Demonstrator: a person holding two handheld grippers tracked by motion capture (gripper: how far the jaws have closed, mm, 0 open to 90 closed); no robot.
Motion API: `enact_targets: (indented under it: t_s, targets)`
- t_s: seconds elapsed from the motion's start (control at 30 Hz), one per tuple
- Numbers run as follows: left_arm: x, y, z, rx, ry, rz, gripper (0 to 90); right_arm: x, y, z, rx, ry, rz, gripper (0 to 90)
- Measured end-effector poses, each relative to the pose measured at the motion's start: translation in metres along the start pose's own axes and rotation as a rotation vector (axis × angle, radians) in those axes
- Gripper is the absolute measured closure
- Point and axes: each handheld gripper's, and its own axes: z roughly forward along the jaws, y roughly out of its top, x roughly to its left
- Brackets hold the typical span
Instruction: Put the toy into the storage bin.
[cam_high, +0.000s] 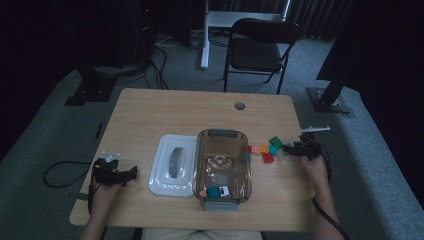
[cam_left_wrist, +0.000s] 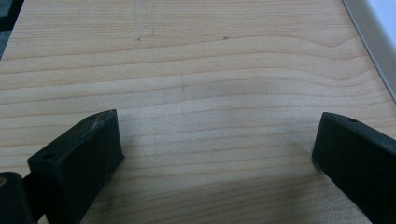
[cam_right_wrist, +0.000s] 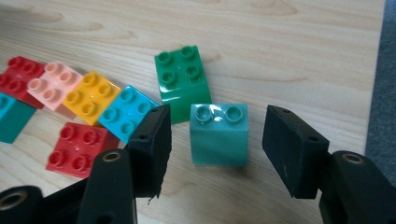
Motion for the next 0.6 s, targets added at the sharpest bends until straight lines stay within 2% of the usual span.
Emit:
enact_targets:
  t_s: [0.1, 0.17, 0.4, 0.6]
  targets:
    - [0.000, 0.000, 0.000, 0.000, 0.000, 0.000, 2.0, 0.000, -0.002, 0.005, 0.015, 0.001, -0.004, 44.0]
    - [0.000, 0.000, 0.000, 0.000, 0.000, 0.000, 2.0, 0.001, -0.003, 0.008, 0.020, 0.001, -0.007, 49.1]
    - [0.000, 0.000, 0.000, 0.000, 0.000, 0.000, 2.0, 0.004, -0.006, 0.014, 0.067, -0.016, -0.036, 56.9]
    - [0.000, 0.000, 0.000, 0.000, 0.000, 0.000, 2.0, 0.002, -0.009, 0.008, 0.055, -0.006, -0.021, 58.6]
